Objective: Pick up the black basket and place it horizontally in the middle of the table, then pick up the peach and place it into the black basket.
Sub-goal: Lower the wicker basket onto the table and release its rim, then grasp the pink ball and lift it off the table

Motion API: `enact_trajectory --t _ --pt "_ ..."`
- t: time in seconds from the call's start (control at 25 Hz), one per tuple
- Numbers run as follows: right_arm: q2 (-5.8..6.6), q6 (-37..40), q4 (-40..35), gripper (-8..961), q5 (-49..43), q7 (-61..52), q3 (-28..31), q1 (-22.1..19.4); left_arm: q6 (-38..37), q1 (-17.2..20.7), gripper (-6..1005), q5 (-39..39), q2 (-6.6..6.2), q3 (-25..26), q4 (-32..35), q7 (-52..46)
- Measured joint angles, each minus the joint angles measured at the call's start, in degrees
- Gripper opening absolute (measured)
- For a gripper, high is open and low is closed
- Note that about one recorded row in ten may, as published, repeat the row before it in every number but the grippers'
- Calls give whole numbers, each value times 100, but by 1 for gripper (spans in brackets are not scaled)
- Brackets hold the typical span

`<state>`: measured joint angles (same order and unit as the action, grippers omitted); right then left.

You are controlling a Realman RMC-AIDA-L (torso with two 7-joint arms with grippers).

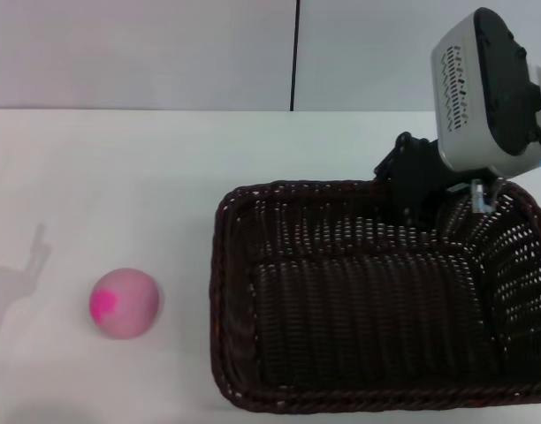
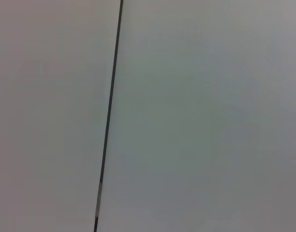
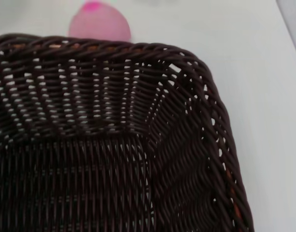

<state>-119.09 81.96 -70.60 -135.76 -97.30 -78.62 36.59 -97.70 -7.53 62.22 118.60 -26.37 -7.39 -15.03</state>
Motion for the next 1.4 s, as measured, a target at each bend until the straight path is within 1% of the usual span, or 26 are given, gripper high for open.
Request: enact_trajectory --t 0.2,0.44,0.56,0.6,0.64,0.68,0.8,0.84,0.88,0.92,0.96,1.0,1.04,1.08,1.12,1.16,1.2,1.24,1.28,1.4 --pt "-3 -26 -2 156 177 -68 -65 -15 17 -23 775 0 -4 0 0 0" --pt "-5 -94 104 218 264 -306 -60 -60 21 -11 775 0 -6 0 0 -4" --pt "-9 -94 -16 355 286 -375 -51 -144 -14 -1 776 0 -14 0 0 -35" --pt "-10 -92 -169 401 317 -403 -43 -239 -55 5 776 0 -20 0 1 -54" --pt "-10 -89 -427 447 403 -414 -37 -419 -80 6 776 0 -23 -21 15 -59" --pt "-10 -89 -427 470 403 -414 -37 -419 -80 6 776 0 -23 -21 15 -59" --pt "0 -77 -698 537 637 -389 14 -669 -86 6 776 0 -34 -113 55 -65" --pt "0 -60 -822 560 748 -348 72 -819 -99 3 776 1 -42 -167 78 -68" --pt "0 -60 -822 582 748 -348 72 -819 -99 3 776 1 -42 -167 78 -68" --pt "-17 -32 -984 605 821 -378 157 -979 -108 5 776 0 -48 -207 106 -70" --pt "-17 -32 -984 627 821 -378 157 -979 -120 13 776 5 -52 -324 181 -85" --pt "-29 -28 -1098 650 879 -453 226 -1079 -126 36 776 32 -61 -549 334 -141" --pt "-60 -43 -1340 672 1148 -629 390 -1320 -94 96 776 180 -89 -1154 836 -442" --pt "-60 -43 -1340 680 1148 -629 390 -1320 -94 96 776 180 -89 -1154 836 -442" --pt "-79 -63 -1501 687 1651 -744 613 -1575 -43 125 777 275 -108 -1405 1100 -687" --pt "-79 -63 -1501 695 1651 -744 613 -1575 38 161 777 407 -127 -1649 1406 -988" --pt "-78 -59 -1517 702 1970 -760 741 -1690 110 184 777 519 -155 -1805 1661 -1254" --pt "-68 -38 -1448 702 2716 -727 966 -1913 229 199 777 963 -211 -1892 2180 -1851" --pt "-68 -38 -1448 702 2716 -727 966 -1913 229 199 777 963 -211 -1892 2180 -1851" --pt "-55 -26 -1241 701 3776 -452 1242 -2258 432 164 777 1753 -260 -1872 2843 -2630"
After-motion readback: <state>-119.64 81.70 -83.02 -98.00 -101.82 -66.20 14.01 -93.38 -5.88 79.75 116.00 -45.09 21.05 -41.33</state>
